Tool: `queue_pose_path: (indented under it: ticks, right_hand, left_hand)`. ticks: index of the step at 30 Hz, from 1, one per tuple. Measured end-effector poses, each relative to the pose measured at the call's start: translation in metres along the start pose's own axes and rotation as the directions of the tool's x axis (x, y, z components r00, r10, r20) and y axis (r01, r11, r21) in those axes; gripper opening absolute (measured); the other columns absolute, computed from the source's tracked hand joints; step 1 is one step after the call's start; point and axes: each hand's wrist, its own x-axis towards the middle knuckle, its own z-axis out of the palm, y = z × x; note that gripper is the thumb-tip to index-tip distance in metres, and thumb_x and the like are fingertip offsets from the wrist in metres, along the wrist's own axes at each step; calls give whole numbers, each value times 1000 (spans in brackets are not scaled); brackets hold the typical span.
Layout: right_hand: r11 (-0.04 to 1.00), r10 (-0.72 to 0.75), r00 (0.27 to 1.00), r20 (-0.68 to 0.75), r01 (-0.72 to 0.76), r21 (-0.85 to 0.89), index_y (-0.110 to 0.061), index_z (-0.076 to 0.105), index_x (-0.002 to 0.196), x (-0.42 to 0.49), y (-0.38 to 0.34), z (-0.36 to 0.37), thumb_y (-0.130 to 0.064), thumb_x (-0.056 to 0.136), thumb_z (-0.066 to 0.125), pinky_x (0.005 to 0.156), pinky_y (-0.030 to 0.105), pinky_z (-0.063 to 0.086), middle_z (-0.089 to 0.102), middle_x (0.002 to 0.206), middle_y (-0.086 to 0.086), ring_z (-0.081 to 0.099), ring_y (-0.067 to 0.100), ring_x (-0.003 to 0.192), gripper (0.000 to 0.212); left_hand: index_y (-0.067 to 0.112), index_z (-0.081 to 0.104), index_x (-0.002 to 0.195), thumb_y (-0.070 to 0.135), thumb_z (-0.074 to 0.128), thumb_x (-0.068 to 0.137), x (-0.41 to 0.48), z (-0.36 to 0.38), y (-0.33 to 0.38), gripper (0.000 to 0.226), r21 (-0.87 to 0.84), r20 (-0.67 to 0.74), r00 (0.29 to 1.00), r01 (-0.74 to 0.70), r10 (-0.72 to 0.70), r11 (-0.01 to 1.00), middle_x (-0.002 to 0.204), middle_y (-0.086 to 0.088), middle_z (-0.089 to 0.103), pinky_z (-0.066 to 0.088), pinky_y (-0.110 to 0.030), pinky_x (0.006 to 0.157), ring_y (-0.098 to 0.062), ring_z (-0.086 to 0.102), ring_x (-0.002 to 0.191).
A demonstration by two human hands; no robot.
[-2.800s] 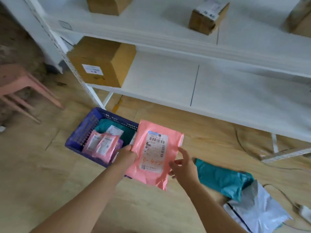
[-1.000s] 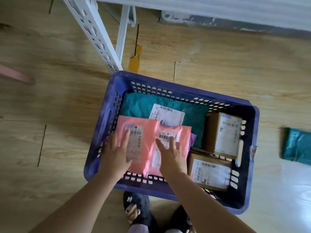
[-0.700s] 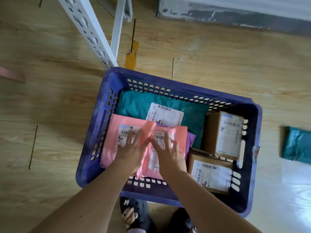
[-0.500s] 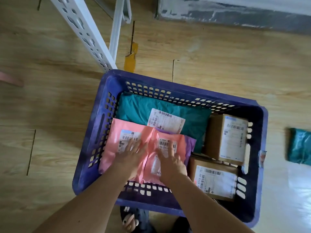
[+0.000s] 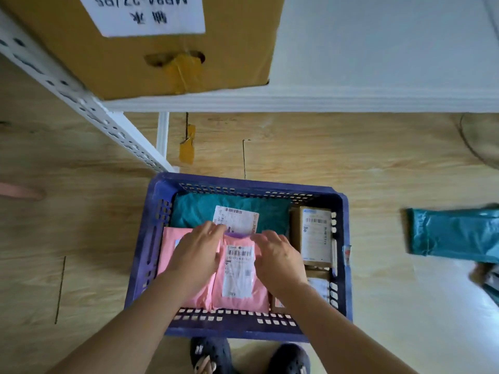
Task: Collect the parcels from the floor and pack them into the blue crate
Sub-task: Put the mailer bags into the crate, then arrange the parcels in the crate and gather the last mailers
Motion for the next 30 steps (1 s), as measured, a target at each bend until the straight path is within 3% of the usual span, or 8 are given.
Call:
queue_pose_path:
  ticks: [4, 9, 16, 25, 30]
  right_hand:
    - [997, 35, 995, -96, -28, 75, -24, 49, 132, -38, 8, -68, -10, 92, 44, 86, 31, 52, 51, 132, -5, 50, 16, 117, 43]
    - [989, 99, 984, -145, -81, 124, -24, 46, 137, -96, 29, -150, -10, 91, 45, 96, 30, 44, 49, 138, -4, 44, 17, 125, 48]
    - [964, 228, 941, -249, -182, 196, -25, 48, 134, -193, 80, -252, -14, 91, 47, 96, 27, 37, 50, 136, -5, 44, 17, 124, 45]
    - [878, 428, 842, -327, -304, 369, -22, 52, 132, -302, 216, -314, -10, 89, 49, 98, 29, 40, 53, 132, -2, 46, 18, 121, 45]
    - [857, 482, 818, -314, -365, 364, -26, 50, 133, -346, 315, -344, -14, 89, 48, 91, 29, 45, 53, 132, -5, 51, 17, 119, 45]
  left_hand:
    - [18, 38, 138, 13, 57, 88, -15, -60, 56, 54, 40, -11, 996, -83, 83, 996, 136, 1, 41, 44, -31, 95, -18, 48, 118]
    - [21, 38, 139, 16, 53, 91, -35, -132, 138, 51, 64, -40, 978, -203, 205, 977, 137, 5, 39, 44, -32, 93, -17, 49, 116]
    - [22, 37, 139, 20, 53, 92, -57, -208, 270, 50, 144, -29, 919, -386, 394, 911, 141, 2, 36, 44, -33, 95, -18, 47, 120]
    - [23, 31, 143, 23, 45, 95, -67, -211, 447, 50, 175, 113, 846, -532, 520, 828, 146, 5, 28, 38, -32, 103, -16, 37, 129]
    - [25, 31, 143, 23, 46, 95, -56, -186, 547, 51, 135, 143, 854, -518, 501, 845, 146, 7, 27, 39, -30, 102, -14, 38, 129]
